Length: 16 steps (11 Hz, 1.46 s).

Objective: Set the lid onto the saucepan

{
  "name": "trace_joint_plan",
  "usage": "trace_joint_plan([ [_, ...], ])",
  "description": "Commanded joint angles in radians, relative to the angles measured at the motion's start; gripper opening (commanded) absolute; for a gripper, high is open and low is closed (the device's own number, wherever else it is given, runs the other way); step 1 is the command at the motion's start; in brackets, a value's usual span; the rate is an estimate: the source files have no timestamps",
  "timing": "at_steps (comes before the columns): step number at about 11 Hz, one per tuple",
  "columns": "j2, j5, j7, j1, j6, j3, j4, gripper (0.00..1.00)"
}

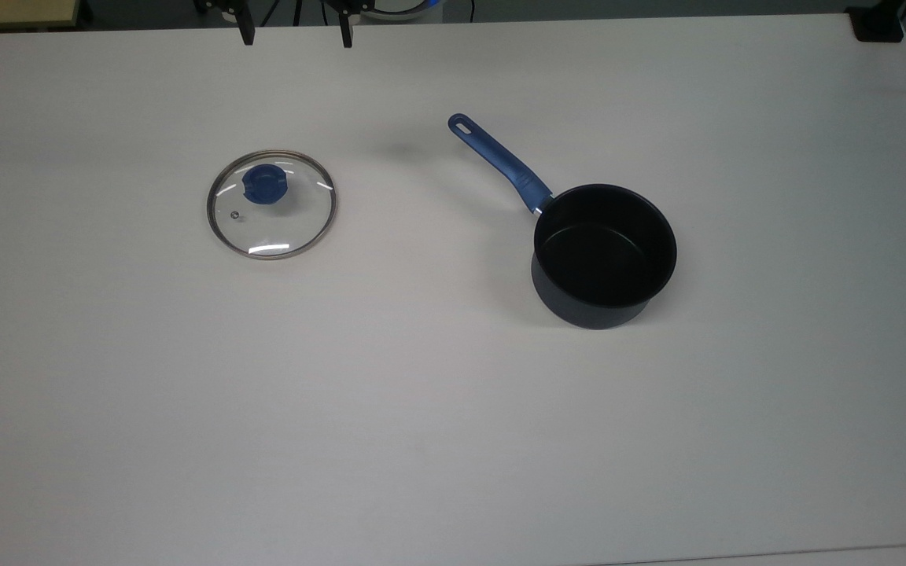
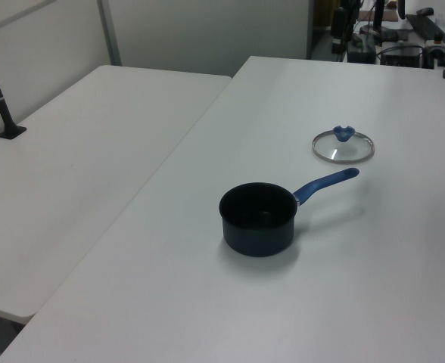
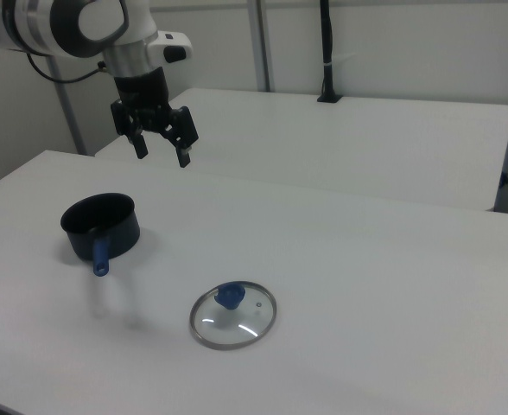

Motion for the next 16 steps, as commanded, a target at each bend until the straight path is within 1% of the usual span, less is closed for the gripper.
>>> trace_joint_plan([
  [1,-0.013,-0.031,-0.302,0.005,0.001,0.003,-0.045,1.00],
  [2,-0.018,-0.082,-0.270,0.005,-0.048,0.006,-0.056,1.00],
  [3,-0.013,-0.108,-0.195,-0.001,-0.054,0.003,-0.076,1.00],
  [4,-0.010,-0.108,-0.104,-0.045,-0.021,-0.003,-0.129,1.00],
  [6,-0.005,-0.107,0.020,-0.112,0.144,-0.003,-0.292,1.00],
  [7,0.007,-0.101,0.072,-0.141,0.236,-0.003,-0.341,1.00],
  [8,0.034,-0.094,0.074,-0.148,0.287,-0.003,-0.357,1.00],
  [11,0.137,-0.105,0.049,-0.148,0.383,-0.003,-0.355,1.00],
  [14,0.195,-0.113,0.044,-0.137,0.458,0.009,-0.349,1.00],
  [15,0.220,-0.119,0.044,-0.134,0.469,0.017,-0.349,1.00],
  [16,0.235,-0.149,0.044,-0.136,0.470,0.020,-0.349,1.00],
])
